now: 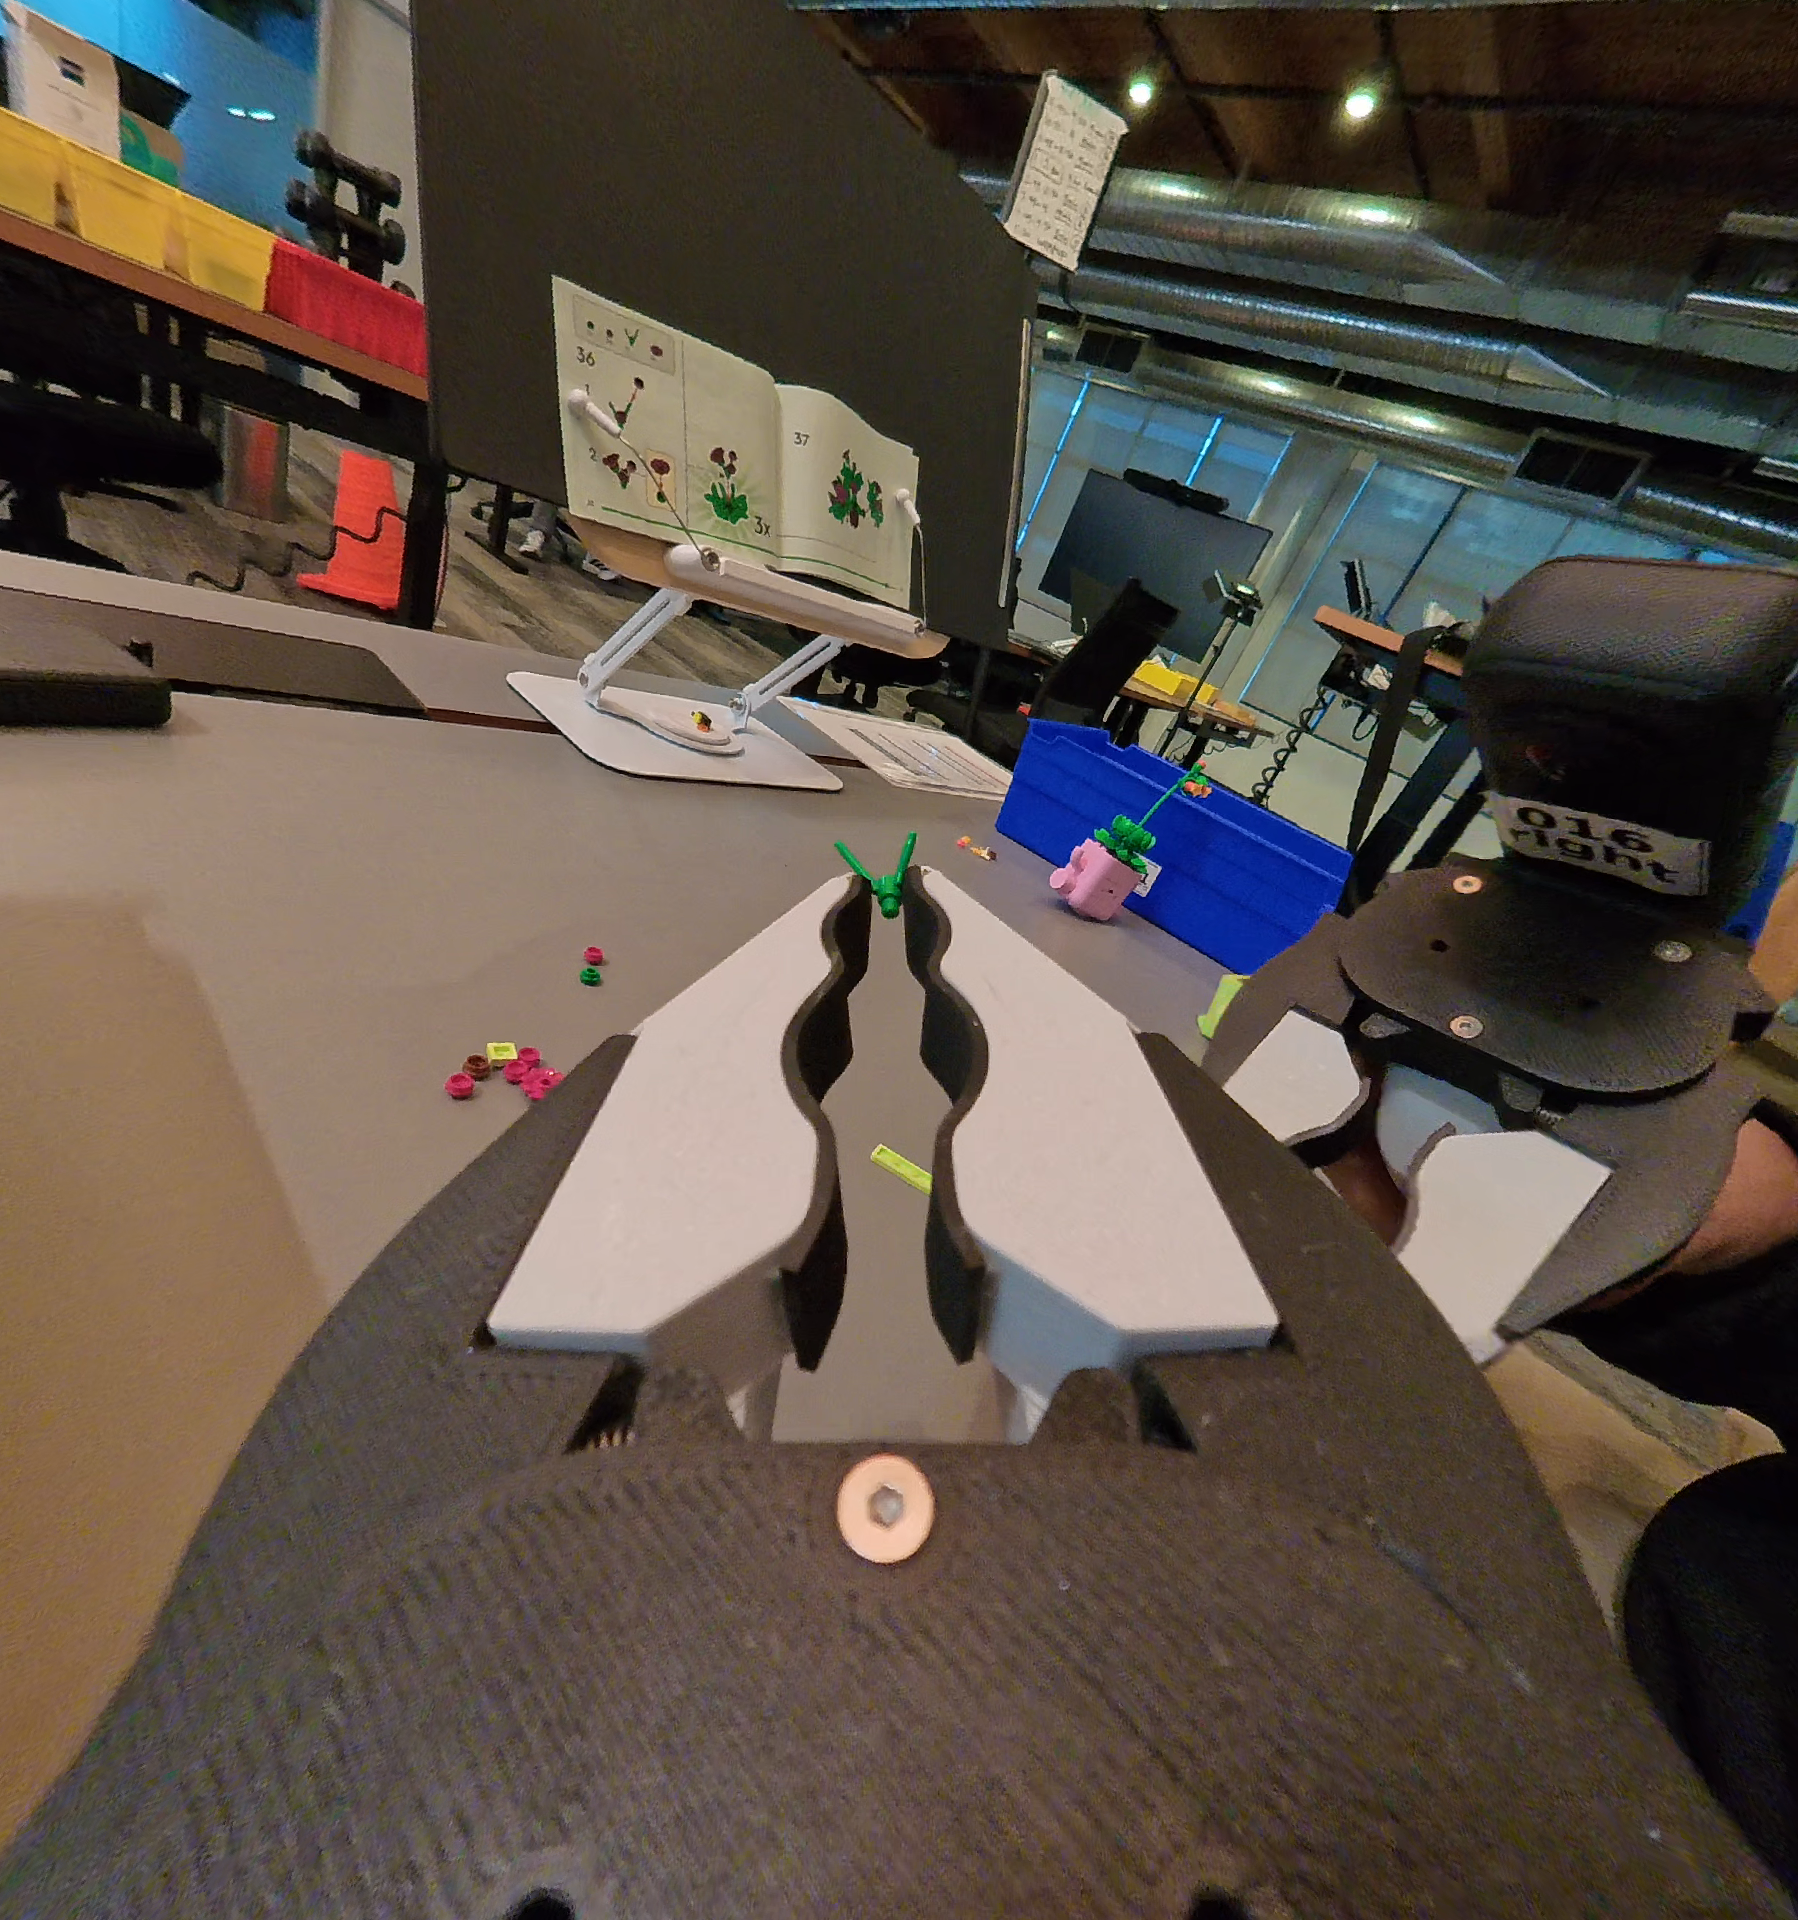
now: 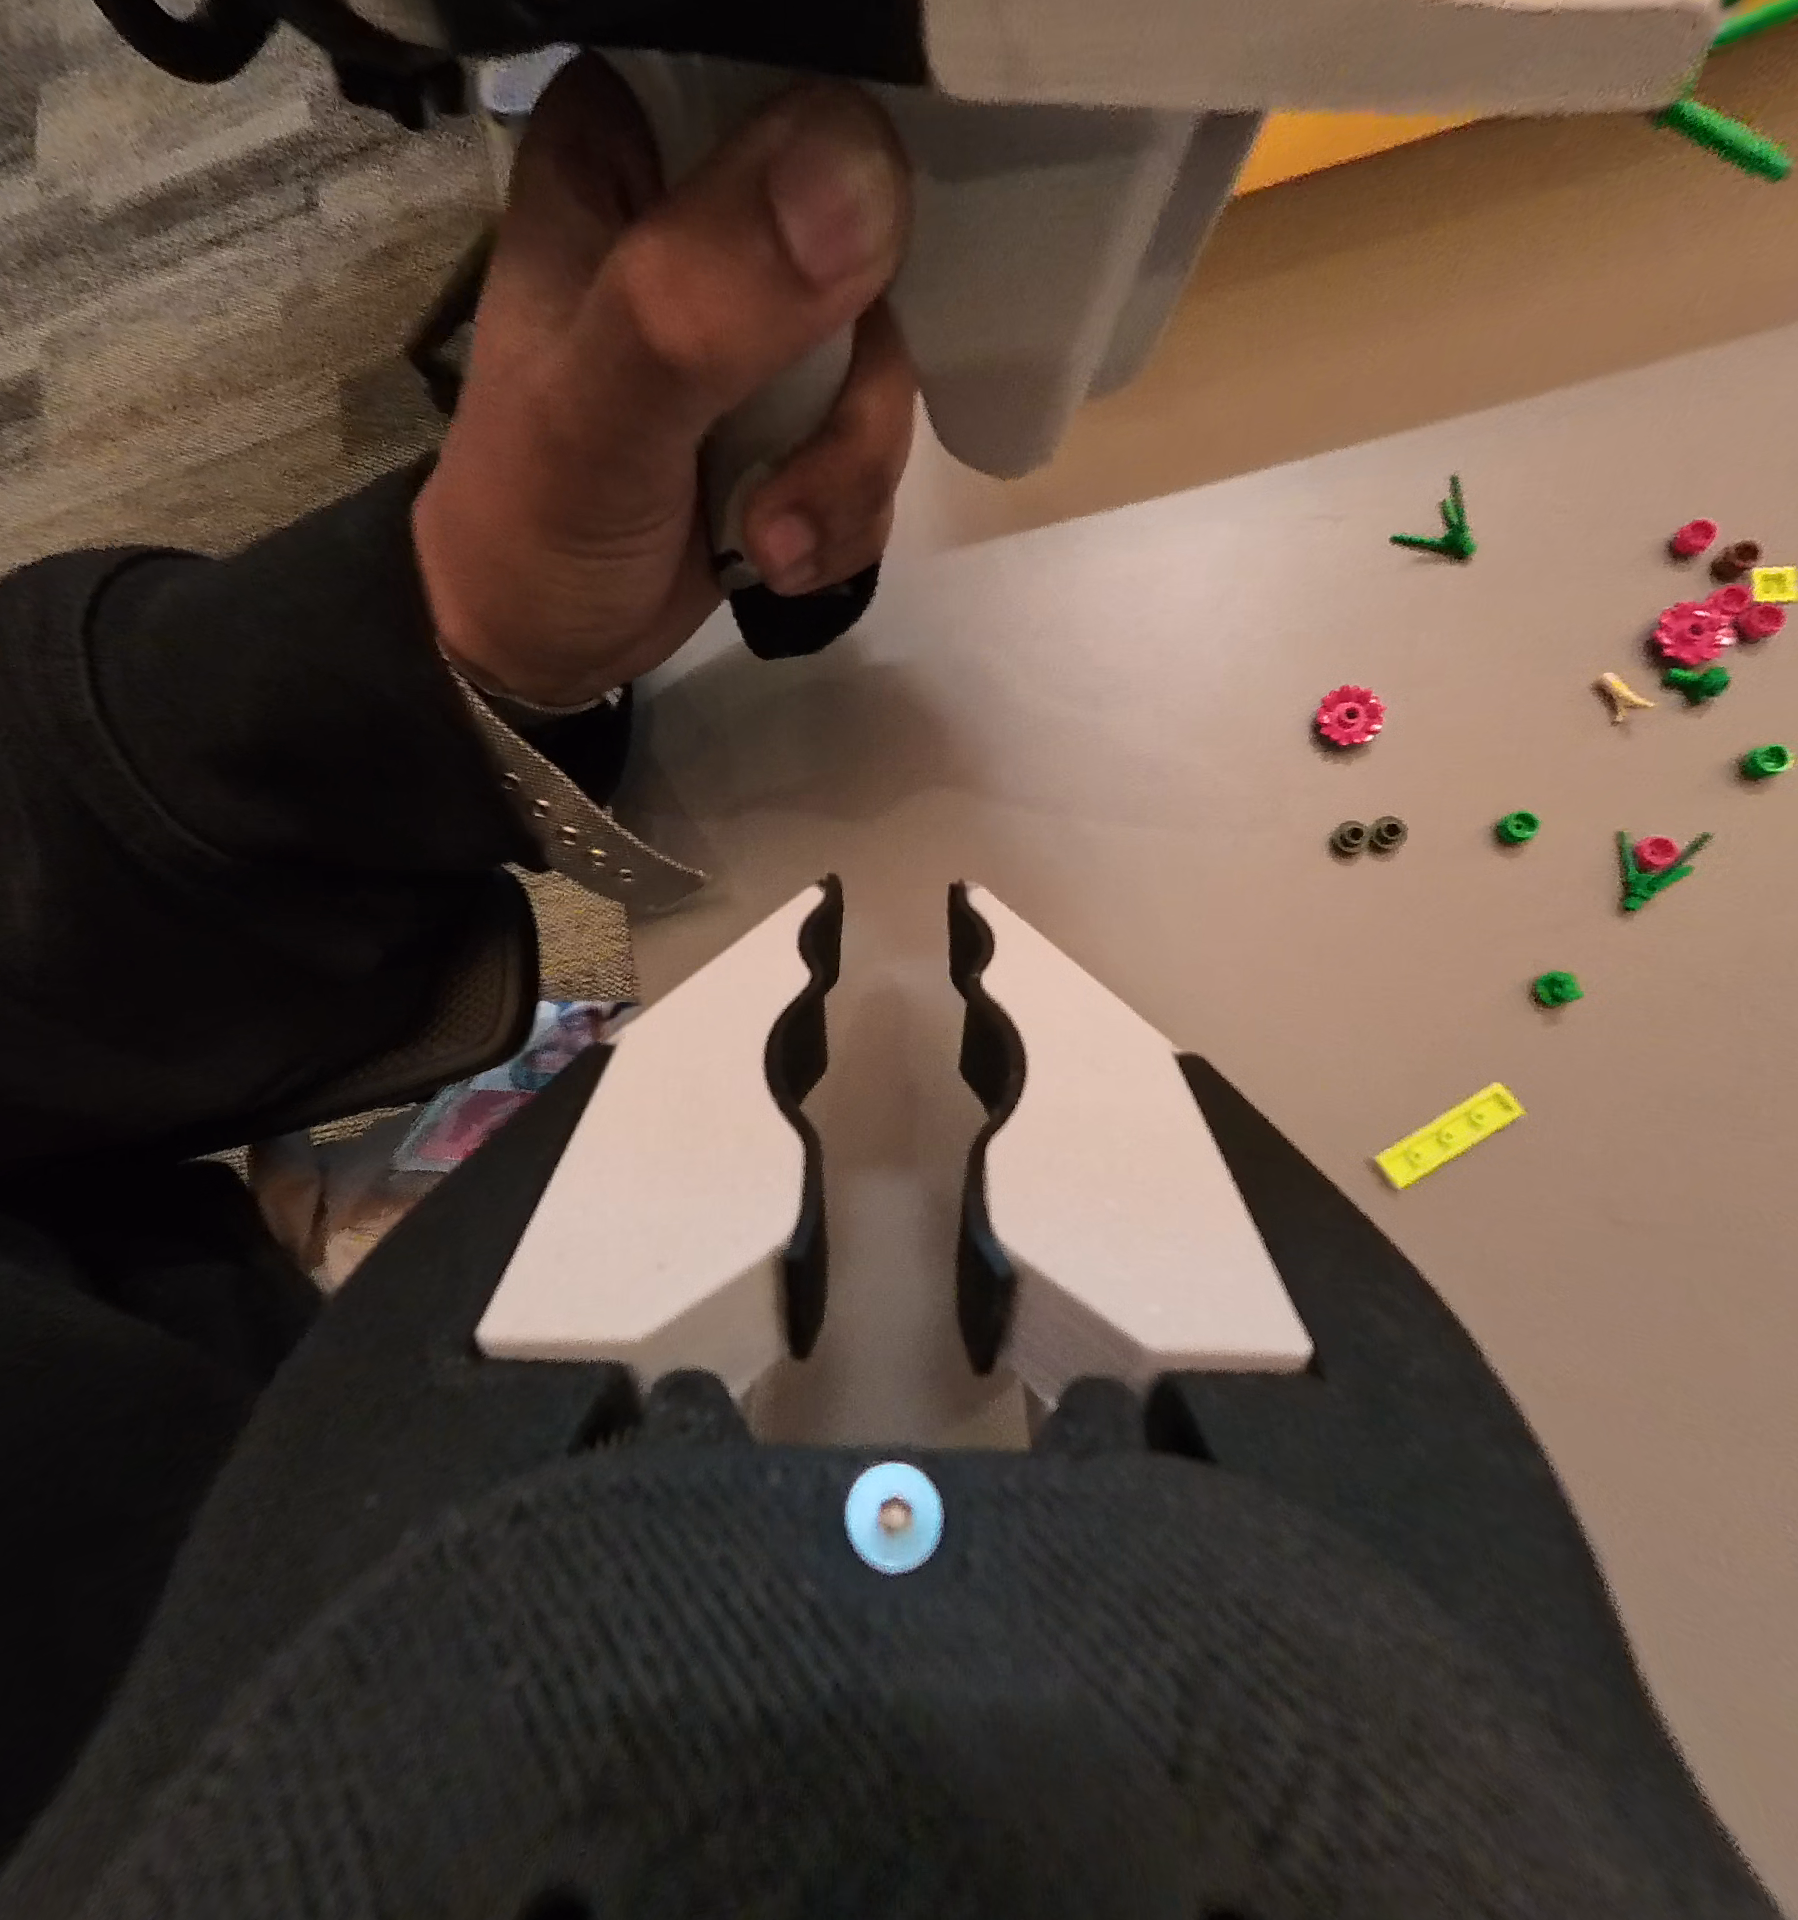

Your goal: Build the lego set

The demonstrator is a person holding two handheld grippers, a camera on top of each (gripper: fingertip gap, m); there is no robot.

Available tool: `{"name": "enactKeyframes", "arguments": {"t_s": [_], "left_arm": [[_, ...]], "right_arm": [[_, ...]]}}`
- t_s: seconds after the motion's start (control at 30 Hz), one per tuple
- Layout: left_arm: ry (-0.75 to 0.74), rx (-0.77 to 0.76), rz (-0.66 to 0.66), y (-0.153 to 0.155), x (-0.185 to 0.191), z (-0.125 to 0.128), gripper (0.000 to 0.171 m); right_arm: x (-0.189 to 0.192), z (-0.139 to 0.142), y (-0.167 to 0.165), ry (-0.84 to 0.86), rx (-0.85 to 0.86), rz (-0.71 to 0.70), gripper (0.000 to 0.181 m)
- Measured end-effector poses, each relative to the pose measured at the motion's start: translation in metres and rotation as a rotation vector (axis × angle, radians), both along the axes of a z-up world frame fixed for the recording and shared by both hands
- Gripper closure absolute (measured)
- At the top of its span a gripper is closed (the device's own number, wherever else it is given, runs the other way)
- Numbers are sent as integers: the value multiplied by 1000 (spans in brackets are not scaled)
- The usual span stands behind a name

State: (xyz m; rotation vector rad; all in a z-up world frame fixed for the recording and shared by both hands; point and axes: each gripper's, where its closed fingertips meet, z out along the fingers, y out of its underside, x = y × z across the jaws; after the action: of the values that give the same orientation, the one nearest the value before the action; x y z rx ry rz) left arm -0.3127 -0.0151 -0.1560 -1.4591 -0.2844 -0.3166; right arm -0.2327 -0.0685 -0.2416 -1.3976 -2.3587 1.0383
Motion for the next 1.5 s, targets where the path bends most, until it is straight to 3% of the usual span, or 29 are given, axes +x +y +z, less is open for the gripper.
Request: {"name": "enactKeyframes", "arguments": {"t_s": [0.17,0.37,0.5,0.6,0.7,0.8,0.9,0.97,1.1,1.23,1.33,1.4,1.5], "left_arm": [[-11,0,-7,2,0,-2,167],[-28,1,-21,5,3,-4,167],[-24,-5,-21,6,4,-5,167],[-8,17,10,4,2,-1,167],[10,34,38,1,0,4,167],[14,31,48,1,-1,3,167],[-2,35,40,1,-1,3,167],[-6,38,40,1,-1,3,167],[-7,41,45,0,-2,4,167],[-3,40,56,-1,-3,4,167],[-7,43,68,-2,-5,4,167],[-15,49,70,-2,-6,4,167],[-21,54,72,-3,-7,5,167]], "right_arm": [[3,22,-18,6,-198,27,163],[4,18,0,28,-165,-14,169],[-1,25,10,67,-205,-66,160],[-1,29,15,90,-222,-69,173],[-4,34,15,105,-257,-85,166],[-4,42,10,131,-292,-60,177],[-8,39,13,155,-241,-69,169],[-6,37,11,158,-215,-43,181],[-9,32,13,191,-143,-40,174],[-11,31,16,239,-61,-25,181],[-15,33,20,290,-16,-38,167],[-13,33,19,296,-6,-16,181],[-14,33,20,302,1,-24,179]]}}
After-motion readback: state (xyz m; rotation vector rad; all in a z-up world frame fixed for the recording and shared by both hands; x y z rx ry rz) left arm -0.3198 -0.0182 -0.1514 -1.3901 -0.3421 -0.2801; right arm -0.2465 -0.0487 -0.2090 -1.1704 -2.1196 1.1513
